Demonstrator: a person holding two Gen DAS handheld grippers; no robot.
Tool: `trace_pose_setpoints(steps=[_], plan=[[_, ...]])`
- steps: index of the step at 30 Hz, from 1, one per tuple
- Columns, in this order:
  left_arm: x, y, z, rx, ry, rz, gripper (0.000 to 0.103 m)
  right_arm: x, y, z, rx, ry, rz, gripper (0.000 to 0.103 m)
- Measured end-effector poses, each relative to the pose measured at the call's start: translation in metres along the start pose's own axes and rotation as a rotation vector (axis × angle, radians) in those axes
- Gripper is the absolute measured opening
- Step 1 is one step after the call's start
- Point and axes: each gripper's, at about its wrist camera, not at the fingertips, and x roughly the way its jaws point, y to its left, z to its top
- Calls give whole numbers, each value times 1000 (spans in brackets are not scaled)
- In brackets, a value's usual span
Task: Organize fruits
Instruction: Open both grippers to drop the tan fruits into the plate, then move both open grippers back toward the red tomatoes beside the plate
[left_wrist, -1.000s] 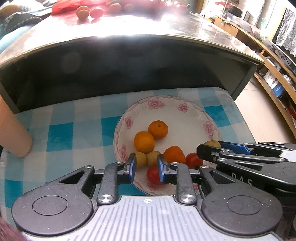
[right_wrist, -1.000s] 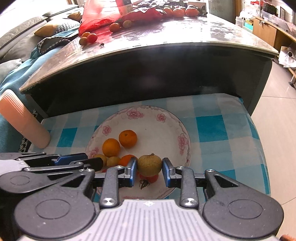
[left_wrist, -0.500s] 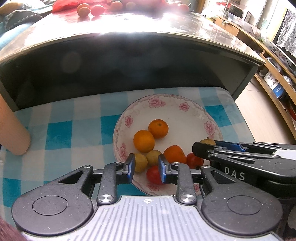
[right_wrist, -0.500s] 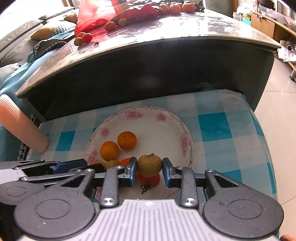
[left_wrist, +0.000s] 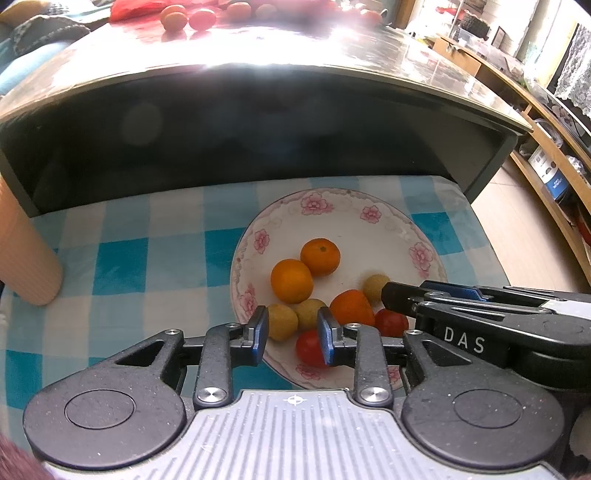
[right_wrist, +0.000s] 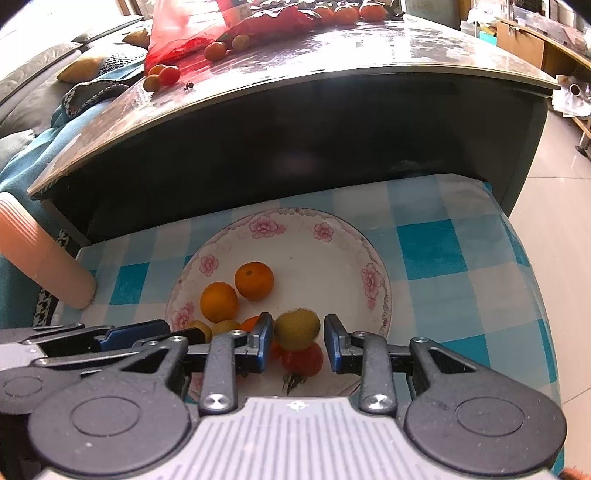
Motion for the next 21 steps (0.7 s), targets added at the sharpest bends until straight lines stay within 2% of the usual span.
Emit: trace_pose_setpoints(steps=[21], plan=[[-9, -2, -8, 9, -9, 0, 44, -15, 3, -10, -19, -6, -23, 46]])
